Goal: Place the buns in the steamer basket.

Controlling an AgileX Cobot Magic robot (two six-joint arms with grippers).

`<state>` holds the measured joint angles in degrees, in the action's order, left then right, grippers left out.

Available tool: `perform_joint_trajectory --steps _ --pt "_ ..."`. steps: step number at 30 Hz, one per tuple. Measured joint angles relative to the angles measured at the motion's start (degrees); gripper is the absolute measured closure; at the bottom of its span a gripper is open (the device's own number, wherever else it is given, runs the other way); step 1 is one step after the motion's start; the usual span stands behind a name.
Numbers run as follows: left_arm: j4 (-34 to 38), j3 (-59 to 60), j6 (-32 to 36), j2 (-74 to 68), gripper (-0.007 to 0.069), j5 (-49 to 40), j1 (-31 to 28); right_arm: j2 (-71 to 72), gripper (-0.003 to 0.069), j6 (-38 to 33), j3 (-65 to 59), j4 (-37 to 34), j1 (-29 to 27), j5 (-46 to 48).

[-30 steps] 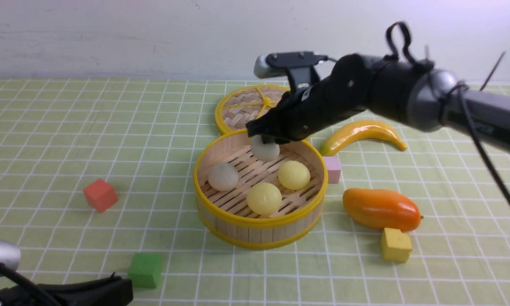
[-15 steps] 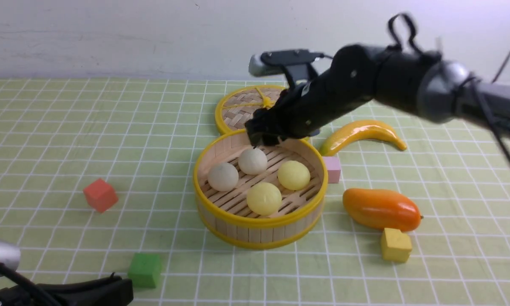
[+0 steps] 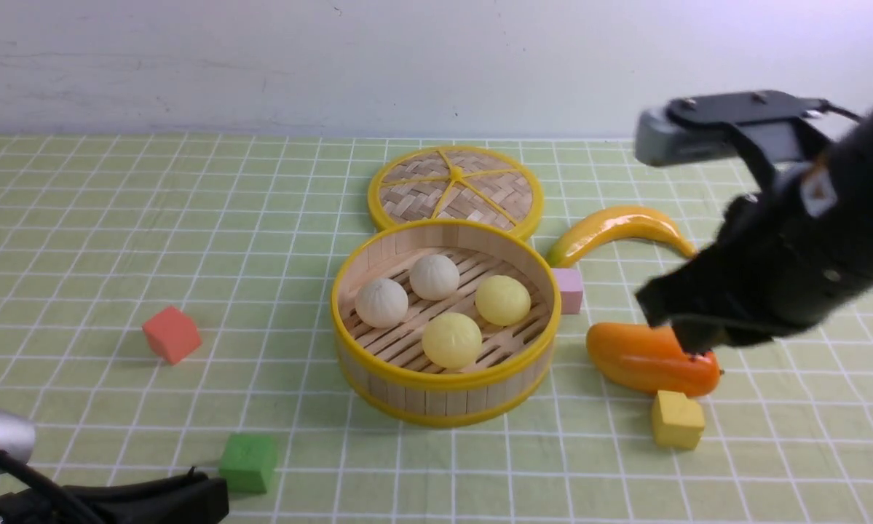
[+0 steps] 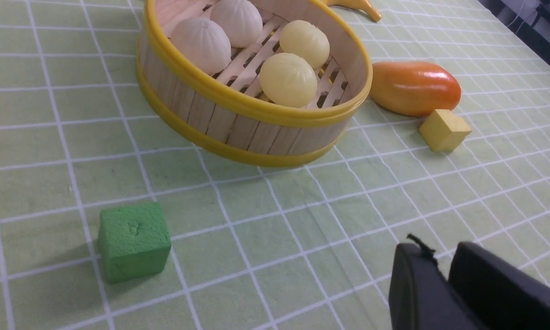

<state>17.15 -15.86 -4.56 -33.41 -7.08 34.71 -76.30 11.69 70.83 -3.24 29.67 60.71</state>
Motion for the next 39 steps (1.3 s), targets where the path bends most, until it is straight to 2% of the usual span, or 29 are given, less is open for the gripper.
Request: perform_joint_trajectory --steps 3,8,12,15,18,19,20,25,27,29,34,39 --pt "0.0 0.0 0.0 0.0 0.0512 0.0 0.0 8.7 0.0674 1.2 -6.5 0.4 0.0 2.2" --pt "0.0 0.0 0.0 0.0 0.0508 0.0 0.0 15.3 0.0676 1.2 -8.5 0.6 0.0 7.8" --pt "0.0 0.0 0.0 0.0 0.0503 0.0 0.0 19.4 0.0676 1.2 -9.7 5.5 -0.2 8.9" --pt "0.0 0.0 0.0 0.0 0.0499 0.0 0.0 26.2 0.0675 -0.6 -16.1 6.4 -4.7 -0.4" --pt "0.0 0.0 0.0 0.0 0.0496 -0.1 0.0 35.2 0.0675 -3.9 -27.3 3.2 -11.7 -14.8" --pt "0.0 0.0 0.0 0.0 0.0495 -0.1 0.0 36.8 0.0675 -4.4 -29.4 2.6 -12.8 -17.0" --pt "0.0 0.0 0.0 0.0 0.0493 -0.1 0.0 44.2 0.0675 -6.8 -40.3 -0.4 -17.2 -26.5" --pt "0.0 0.0 0.0 0.0 0.0487 -0.1 0.0 63.1 0.0675 -9.6 -63.7 -5.8 -24.0 -42.1" --pt "0.0 0.0 0.0 0.0 0.0485 -0.1 0.0 69.6 0.0675 -9.6 -69.8 -6.9 -25.1 -43.0" --pt "0.0 0.0 0.0 0.0 0.0483 -0.1 0.0 74.9 0.0675 -9.6 -72.0 -6.2 -26.0 -39.0" --pt "0.0 0.3 0.0 -0.1 0.0480 -0.1 0.0 76.9 0.0674 -6.7 -71.9 0.1 -26.6 -38.5" --pt "0.0 0.3 0.0 -0.5 0.0478 -0.2 0.0 76.9 0.0672 -4.1 -71.9 2.1 -26.7 -38.5"
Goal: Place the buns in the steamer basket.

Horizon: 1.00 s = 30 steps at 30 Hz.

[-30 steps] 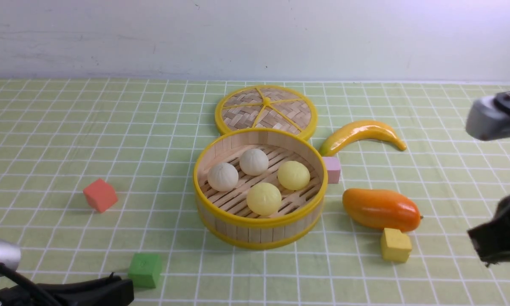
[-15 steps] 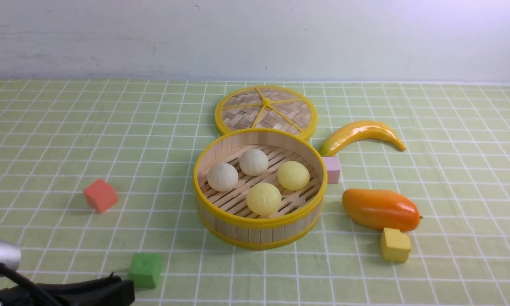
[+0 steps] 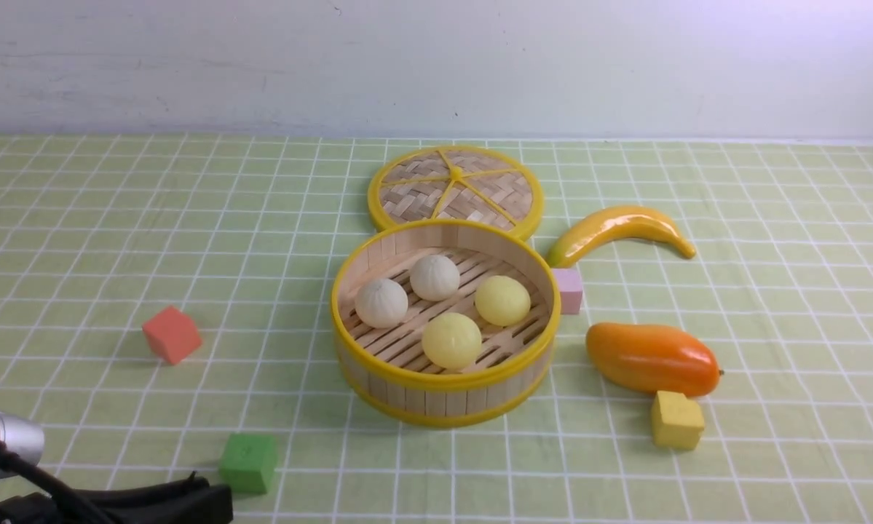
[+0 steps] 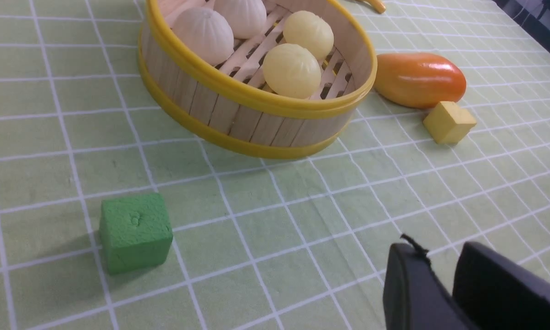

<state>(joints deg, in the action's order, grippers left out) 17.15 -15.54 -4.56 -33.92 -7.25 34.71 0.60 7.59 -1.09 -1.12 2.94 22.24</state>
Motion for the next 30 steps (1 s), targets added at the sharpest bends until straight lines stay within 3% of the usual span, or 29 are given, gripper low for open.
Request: perform_joint_trajectory --steps 23,30 --pt "0.0 0.1 0.0 0.0 0.0447 0.0 0.0 0.0 0.0655 0.3 0.0 0.2 0.0 0.0" --pt "-1.0 0.3 0.6 0.0 0.0442 6.0 0.0 0.0 0.0648 0.3 0.0 0.3 0.0 0.0"
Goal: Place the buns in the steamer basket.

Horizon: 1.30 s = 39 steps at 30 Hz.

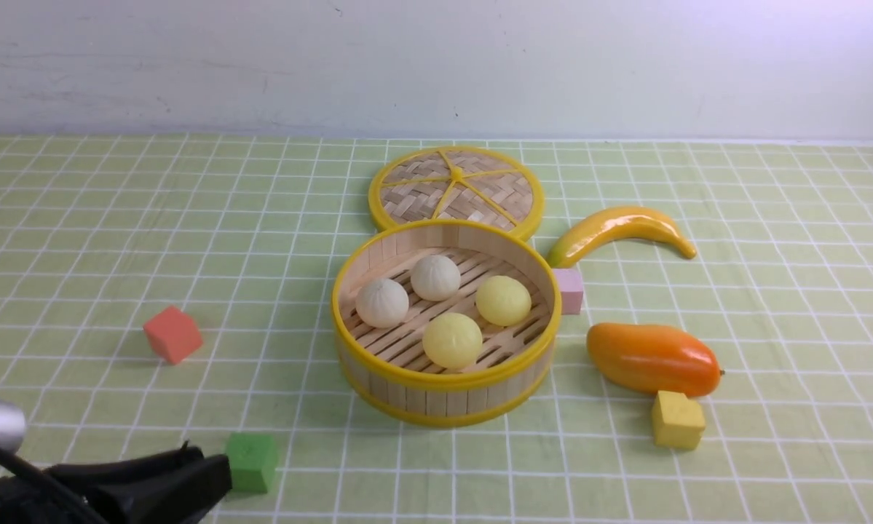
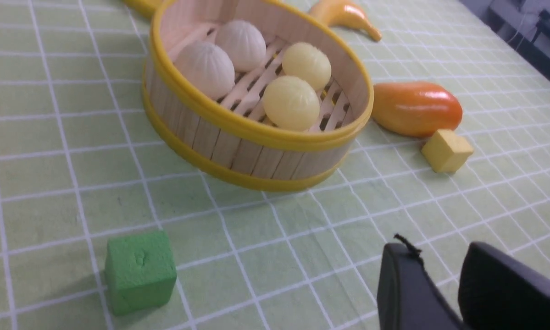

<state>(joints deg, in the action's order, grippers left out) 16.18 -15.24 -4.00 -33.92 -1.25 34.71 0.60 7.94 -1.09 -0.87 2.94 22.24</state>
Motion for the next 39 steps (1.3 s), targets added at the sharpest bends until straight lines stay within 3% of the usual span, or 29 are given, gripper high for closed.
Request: perform_joint_trajectory --steps 6,9,15,19,25,39 --pt "-0.3 3.9 2.2 5.5 0.0443 10.0 -2.2 0.0 0.0640 0.0 0.0 0.1 0.0 0.0" --pt "-0.1 6.6 1.3 11.5 0.0473 11.0 -8.2 0.0 0.0636 0.0 0.0 0.1 0.0 0.0" --pt "-3.2 13.0 0.6 24.5 0.0624 2.8 -20.8 0.0 0.0627 0.0 0.0 0.1 0.0 0.0" --pt "-5.6 16.6 -1.8 32.9 0.0638 -8.7 -25.8 0.0 0.0622 0.0 0.0 0.1 0.0 0.0" --pt "-8.9 17.0 -5.0 34.5 0.0638 -20.4 -27.7 0.0 0.0610 0.0 0.0 0.1 0.0 0.0" --pt "-9.1 17.0 -6.4 34.5 0.0638 -20.7 -27.9 0.0 0.0588 0.0 0.0 0.1 0.0 0.0"
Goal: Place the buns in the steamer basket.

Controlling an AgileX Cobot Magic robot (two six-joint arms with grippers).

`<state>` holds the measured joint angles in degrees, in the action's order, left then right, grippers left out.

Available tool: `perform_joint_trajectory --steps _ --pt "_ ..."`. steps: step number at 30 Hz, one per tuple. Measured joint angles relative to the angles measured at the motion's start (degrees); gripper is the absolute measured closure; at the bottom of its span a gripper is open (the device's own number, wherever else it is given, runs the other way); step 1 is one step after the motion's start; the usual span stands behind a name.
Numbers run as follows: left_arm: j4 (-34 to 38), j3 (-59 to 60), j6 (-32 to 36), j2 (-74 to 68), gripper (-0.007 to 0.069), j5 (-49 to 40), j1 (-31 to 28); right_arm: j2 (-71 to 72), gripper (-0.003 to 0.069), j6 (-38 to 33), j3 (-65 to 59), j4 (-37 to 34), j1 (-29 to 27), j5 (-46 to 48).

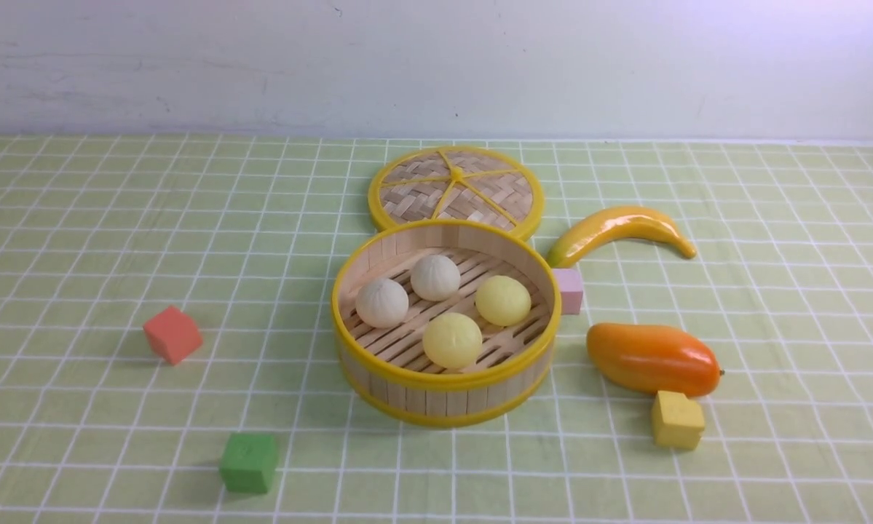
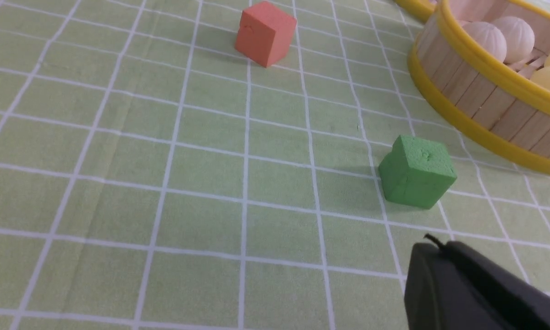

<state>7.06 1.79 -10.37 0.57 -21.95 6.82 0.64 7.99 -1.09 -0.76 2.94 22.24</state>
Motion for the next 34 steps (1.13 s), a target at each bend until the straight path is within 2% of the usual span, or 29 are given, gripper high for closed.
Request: perform_joint_trajectory --steps 34 --pt "0.0 0.0 0.0 0.0 0.0628 0.4 0.0 0.0 0.0545 -0.2 0.0 0.0 0.0 0.0"
